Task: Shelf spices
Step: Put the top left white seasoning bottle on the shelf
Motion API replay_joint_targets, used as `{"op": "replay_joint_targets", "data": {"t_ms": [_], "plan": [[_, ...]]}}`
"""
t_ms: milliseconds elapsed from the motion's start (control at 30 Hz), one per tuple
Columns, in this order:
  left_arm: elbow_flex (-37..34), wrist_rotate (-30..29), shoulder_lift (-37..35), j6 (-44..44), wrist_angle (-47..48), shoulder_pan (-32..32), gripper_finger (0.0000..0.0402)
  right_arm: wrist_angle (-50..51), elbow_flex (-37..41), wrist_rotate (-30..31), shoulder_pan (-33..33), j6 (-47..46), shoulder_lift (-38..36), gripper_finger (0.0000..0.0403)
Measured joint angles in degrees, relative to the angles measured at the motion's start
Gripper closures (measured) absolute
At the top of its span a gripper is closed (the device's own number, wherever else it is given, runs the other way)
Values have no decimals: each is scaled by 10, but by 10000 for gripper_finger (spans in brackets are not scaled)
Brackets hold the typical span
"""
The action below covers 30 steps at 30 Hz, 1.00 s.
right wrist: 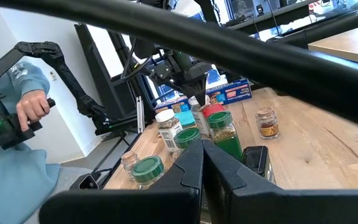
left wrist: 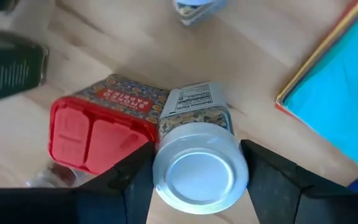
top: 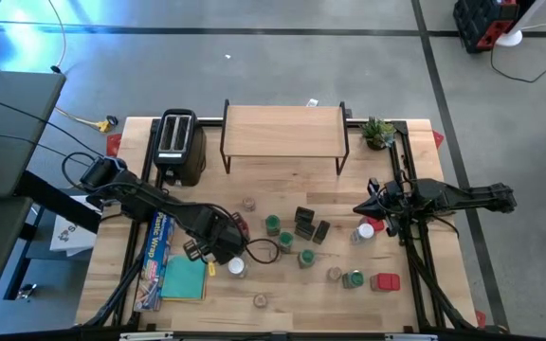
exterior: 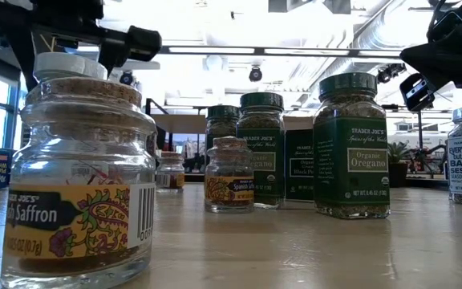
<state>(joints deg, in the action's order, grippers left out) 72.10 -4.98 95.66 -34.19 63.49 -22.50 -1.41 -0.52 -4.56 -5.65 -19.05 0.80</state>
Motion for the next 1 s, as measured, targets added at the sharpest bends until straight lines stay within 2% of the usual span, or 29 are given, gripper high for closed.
{"op": "replay_joint_targets", "data": {"t_ms": [267, 567, 767, 1000], "plan": [[54, 1, -11, 111, 44, 5, 201, 0, 0, 0, 0, 0, 0, 403], [148, -18, -44, 127, 98, 38, 201, 0, 0, 0, 0, 0, 0, 403], [248, -77, -45, 98, 139, 118, 201, 0, 0, 0, 0, 0, 0, 403], [337, -89, -39, 16, 148, 269, 201, 0, 0, 0, 0, 0, 0, 403]]}}
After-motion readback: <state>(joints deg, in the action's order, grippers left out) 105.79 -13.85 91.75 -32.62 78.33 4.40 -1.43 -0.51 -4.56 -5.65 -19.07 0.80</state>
